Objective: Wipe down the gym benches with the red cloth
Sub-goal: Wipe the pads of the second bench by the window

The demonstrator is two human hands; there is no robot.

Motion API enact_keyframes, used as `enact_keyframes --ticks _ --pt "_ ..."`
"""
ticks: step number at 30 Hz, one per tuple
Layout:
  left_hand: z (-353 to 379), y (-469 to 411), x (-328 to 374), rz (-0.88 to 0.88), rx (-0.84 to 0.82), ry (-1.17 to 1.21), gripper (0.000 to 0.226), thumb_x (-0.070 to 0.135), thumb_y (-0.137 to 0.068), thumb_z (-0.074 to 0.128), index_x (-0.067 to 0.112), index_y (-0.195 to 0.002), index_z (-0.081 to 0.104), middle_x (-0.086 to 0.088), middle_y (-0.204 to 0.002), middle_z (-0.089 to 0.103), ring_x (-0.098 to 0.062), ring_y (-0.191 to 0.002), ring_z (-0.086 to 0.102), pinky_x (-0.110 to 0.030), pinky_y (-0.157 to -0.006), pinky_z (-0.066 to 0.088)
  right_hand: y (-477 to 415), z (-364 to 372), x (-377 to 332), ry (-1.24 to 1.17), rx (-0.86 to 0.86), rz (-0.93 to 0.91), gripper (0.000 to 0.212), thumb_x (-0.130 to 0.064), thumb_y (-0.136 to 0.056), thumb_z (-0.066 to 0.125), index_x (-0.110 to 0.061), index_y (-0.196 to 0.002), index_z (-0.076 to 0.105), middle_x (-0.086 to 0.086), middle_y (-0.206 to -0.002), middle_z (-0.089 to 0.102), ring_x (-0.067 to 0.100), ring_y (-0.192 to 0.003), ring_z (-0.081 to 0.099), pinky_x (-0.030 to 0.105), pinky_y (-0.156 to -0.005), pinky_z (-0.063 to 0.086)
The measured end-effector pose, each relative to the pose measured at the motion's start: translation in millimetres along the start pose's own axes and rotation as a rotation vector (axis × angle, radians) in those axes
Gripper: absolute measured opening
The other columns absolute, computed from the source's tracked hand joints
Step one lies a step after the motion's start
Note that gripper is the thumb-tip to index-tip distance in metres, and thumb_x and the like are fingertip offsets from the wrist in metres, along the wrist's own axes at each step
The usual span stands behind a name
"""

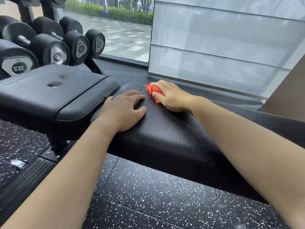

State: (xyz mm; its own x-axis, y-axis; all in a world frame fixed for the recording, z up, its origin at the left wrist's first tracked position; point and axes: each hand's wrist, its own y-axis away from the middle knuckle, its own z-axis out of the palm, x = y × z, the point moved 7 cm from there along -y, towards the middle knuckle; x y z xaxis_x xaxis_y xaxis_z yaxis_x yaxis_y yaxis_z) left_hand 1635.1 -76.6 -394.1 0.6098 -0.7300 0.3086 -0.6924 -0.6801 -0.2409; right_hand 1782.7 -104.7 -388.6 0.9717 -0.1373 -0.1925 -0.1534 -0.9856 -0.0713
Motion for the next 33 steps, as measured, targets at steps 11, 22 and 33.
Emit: enact_keyframes --ticks 11,22,33 --pt "-3.4 16.6 -12.5 0.09 -0.084 0.04 0.057 0.055 -0.089 0.04 0.03 -0.14 0.041 0.008 -0.152 0.031 -0.012 -0.139 0.028 -0.039 -0.116 0.019 63.0 -2.2 -34.0 -0.06 0.081 -0.132 0.053 -0.041 -0.094 0.046 -0.026 -0.143 0.033 0.005 -0.145 0.034 0.024 -0.134 0.027 0.033 -0.114 0.016" --pt "-6.9 12.3 -18.9 0.035 -0.007 0.018 0.06 0.053 -0.089 0.044 0.03 -0.144 0.035 0.016 -0.152 0.027 -0.008 -0.138 0.028 -0.032 -0.112 0.024 0.4 8.1 -26.8 -0.017 0.034 -0.052 0.053 -0.043 -0.097 0.035 -0.024 -0.146 0.025 0.008 -0.152 0.024 0.026 -0.142 0.017 0.039 -0.117 0.011" --pt "-8.5 14.1 -21.0 0.003 -0.006 0.052 0.059 0.056 -0.086 0.044 0.036 -0.141 0.037 0.021 -0.15 0.028 -0.011 -0.136 0.034 -0.036 -0.11 0.028 -35.0 10.8 -28.7 -0.009 0.074 0.048 0.051 -0.047 -0.097 0.03 -0.029 -0.144 0.026 0.005 -0.15 0.028 0.028 -0.138 0.023 0.042 -0.115 0.016"
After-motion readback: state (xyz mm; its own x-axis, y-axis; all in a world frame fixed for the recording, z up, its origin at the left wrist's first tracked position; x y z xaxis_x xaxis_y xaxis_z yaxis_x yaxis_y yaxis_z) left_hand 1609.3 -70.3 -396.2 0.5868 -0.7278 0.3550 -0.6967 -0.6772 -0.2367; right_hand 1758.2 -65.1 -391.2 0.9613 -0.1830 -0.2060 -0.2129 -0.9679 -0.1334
